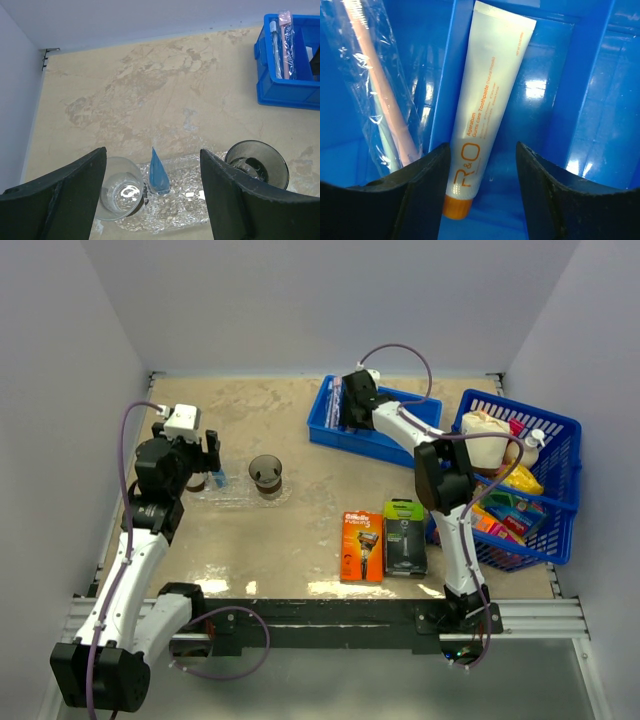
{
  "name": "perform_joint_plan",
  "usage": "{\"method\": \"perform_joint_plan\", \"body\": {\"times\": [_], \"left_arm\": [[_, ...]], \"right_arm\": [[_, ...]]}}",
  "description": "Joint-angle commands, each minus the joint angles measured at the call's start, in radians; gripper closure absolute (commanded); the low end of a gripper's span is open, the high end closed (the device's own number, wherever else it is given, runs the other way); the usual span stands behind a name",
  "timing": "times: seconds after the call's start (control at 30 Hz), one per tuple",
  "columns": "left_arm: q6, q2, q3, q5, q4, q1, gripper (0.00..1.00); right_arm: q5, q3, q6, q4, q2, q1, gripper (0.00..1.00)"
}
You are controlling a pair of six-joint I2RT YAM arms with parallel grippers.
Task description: Prepare toiletry sets of a toothbrush and toothpaste on the tray
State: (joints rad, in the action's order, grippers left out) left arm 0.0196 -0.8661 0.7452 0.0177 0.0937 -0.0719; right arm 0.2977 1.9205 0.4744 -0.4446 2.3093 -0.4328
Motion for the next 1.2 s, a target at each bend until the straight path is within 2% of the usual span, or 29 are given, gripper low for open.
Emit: {"method": "perform_joint_plan", "body": {"times": [0.0, 0.17, 0.27, 0.43, 0.57, 0.63, 1.17], "left_arm": [[-0.004, 0.018, -0.001, -0.009, -0.034, 0.006, 0.21], [-0.003, 0.019, -0.004, -0.009, -0.032, 0.006, 0.21], [-0.004, 0.019, -0.003, -0.007, -0.034, 0.004, 0.21], [-0.004, 0.021, -0.003, -0.009, -0.034, 0.0, 0.21], [-0.006, 0.022, -0.003, -0.009, -0.032, -0.002, 0.21], [-0.004, 0.022, -0.003, -0.01, -0.034, -0.002, 0.21], [-0.004, 0.024, -0.004, -0.005, -0.034, -0.005, 0.21]], "right_arm": [[0.066, 0.006, 0.012, -0.042, 0.032, 0.011, 0.43], [0.063, 0.009, 0.003, -0.037, 0.045, 0.012, 0.49], [0.046, 0.009, 0.004, -0.032, 0.058, 0.012, 0.56], [0.011, 0.012, 0.006, -0.017, 0.056, 0.012, 0.74], [-0.005, 0.015, -0.008, 0.007, 0.012, 0.012, 0.95], [-0.005, 0.015, -0.019, 0.026, -0.028, 0.012, 1.0], [0.044, -0.023, -0.141, 0.142, -0.232, 0.011, 1.0]]}}
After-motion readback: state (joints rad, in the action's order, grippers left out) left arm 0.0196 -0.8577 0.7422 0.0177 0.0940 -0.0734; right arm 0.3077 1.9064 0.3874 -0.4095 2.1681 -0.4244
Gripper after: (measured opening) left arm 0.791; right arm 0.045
